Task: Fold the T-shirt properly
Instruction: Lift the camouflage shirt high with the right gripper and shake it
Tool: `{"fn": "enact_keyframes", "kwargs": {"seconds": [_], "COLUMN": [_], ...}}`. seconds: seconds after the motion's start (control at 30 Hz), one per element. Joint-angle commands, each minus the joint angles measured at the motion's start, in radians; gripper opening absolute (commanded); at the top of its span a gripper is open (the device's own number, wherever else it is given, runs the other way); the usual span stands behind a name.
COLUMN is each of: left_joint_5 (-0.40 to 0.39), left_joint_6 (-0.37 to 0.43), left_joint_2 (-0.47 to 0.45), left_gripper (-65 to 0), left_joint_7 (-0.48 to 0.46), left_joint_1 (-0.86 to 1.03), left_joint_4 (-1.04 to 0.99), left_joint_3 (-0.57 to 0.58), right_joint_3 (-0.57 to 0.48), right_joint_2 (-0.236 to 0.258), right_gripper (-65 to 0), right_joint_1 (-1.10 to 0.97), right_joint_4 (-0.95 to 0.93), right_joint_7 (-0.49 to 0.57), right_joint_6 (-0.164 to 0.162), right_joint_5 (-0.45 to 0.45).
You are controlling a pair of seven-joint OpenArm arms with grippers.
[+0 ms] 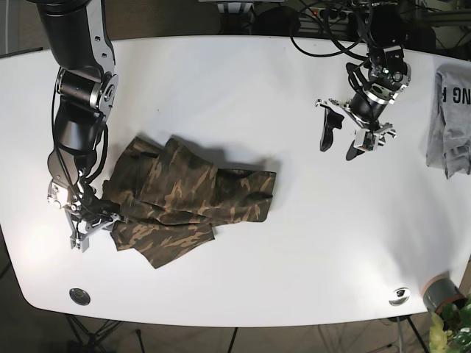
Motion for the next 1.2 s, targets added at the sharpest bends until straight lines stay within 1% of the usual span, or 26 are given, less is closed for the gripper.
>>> {"fn": "enact_keyframes", "kwargs": {"seconds": [0.0, 0.03, 0.1, 0.2, 0.27, 0.3, 0.33, 0.4, 0.43, 0.47, 0.53, 0.6, 0.67, 0.73, 0.8, 0.9, 1.03, 1.17], "left_joint_5": [-0.015, -0.015, -0.015, -0.017, -0.017, -0.017, -0.015, -0.015, -0.015, -0.015, -0.015, -0.015, -0.015, -0.015, -0.015, -0.019, -0.020, -0.020], "left_joint_6": [-0.002, -0.002, -0.002, -0.002, -0.002, -0.002, -0.002, -0.002, -0.002, -0.002, -0.002, -0.002, -0.002, -0.002, -0.002, -0.002, -0.005, -0.005], "left_joint_2": [-0.010, -0.010, -0.010, -0.010, -0.010, -0.012, -0.012, -0.012, -0.012, -0.012, -0.012, -0.012, -0.012, -0.012, -0.012, -0.009, -0.010, -0.012], "left_gripper": [-30.6, -30.6, -30.6, -30.6, -30.6, -30.6, -30.6, -30.6, -30.6, -30.4, -30.3, -30.1, -30.1, -30.1, -30.1, -30.1, -30.3, -30.3], "left_joint_7": [-0.028, -0.028, -0.028, -0.028, -0.028, -0.028, -0.028, -0.028, -0.028, -0.028, -0.028, -0.028, -0.028, -0.028, -0.028, -0.028, -0.028, -0.028], "left_joint_1": [-0.010, -0.010, -0.010, -0.010, -0.012, -0.012, -0.012, -0.013, -0.021, -0.024, -0.027, -0.032, -0.033, -0.035, -0.052, -0.058, -0.059, -0.059], "left_joint_4": [0.018, 0.018, 0.018, 0.018, 0.018, 0.018, 0.018, 0.018, 0.018, 0.018, 0.019, 0.021, 0.024, 0.026, 0.026, 0.026, 0.019, 0.026], "left_joint_3": [-0.003, -0.003, -0.003, -0.003, -0.003, -0.003, -0.003, -0.003, -0.003, -0.003, -0.003, -0.003, -0.003, -0.003, -0.003, -0.001, 0.032, 0.072], "right_joint_3": [0.002, 0.002, 0.004, 0.004, 0.004, 0.004, 0.004, 0.004, 0.004, 0.004, 0.004, 0.001, 0.002, 0.001, -0.010, -0.056, -0.159, -0.219], "right_joint_2": [0.011, 0.011, 0.011, 0.005, -0.004, -0.007, -0.007, -0.010, -0.013, -0.015, -0.018, -0.029, -0.055, -0.070, -0.098, -0.116, -0.115, -0.115], "right_gripper": [-30.6, -29.3, -29.8, -33.6, -39.2, -43.8, -49.8, -56.8, -61.7, -63.4, -62.3, -62.9, -62.9, -62.9, -62.9, -62.9, -62.9, -62.9], "right_joint_1": [0.019, 0.014, 0.009, 0.003, -0.007, -0.011, -0.014, -0.018, -0.021, -0.021, -0.035, -0.066, -0.100, -0.132, -0.172, -0.196, -0.202, -0.196], "right_joint_4": [0.015, 0.015, 0.015, 0.015, 0.017, 0.017, 0.020, 0.024, 0.027, 0.031, 0.060, 0.124, 0.236, 0.344, 0.517, 0.677, 0.851, 0.971], "right_joint_7": [0.019, 0.019, 0.019, 0.019, 0.019, 0.019, 0.019, 0.019, 0.019, 0.018, 0.014, -0.005, -0.058, -0.104, -0.165, -0.210, -0.237, -0.243], "right_joint_6": [0.004, 0.004, 0.004, 0.004, 0.004, 0.004, 0.007, 0.008, 0.008, 0.013, 0.014, 0.016, 0.016, 0.016, 0.016, 0.016, 0.016, 0.016], "right_joint_5": [0.011, 0.011, 0.012, 0.012, 0.012, 0.012, 0.012, 0.012, 0.012, 0.012, 0.012, 0.014, 0.014, 0.014, 0.012, 0.012, 0.012, 0.012]}}
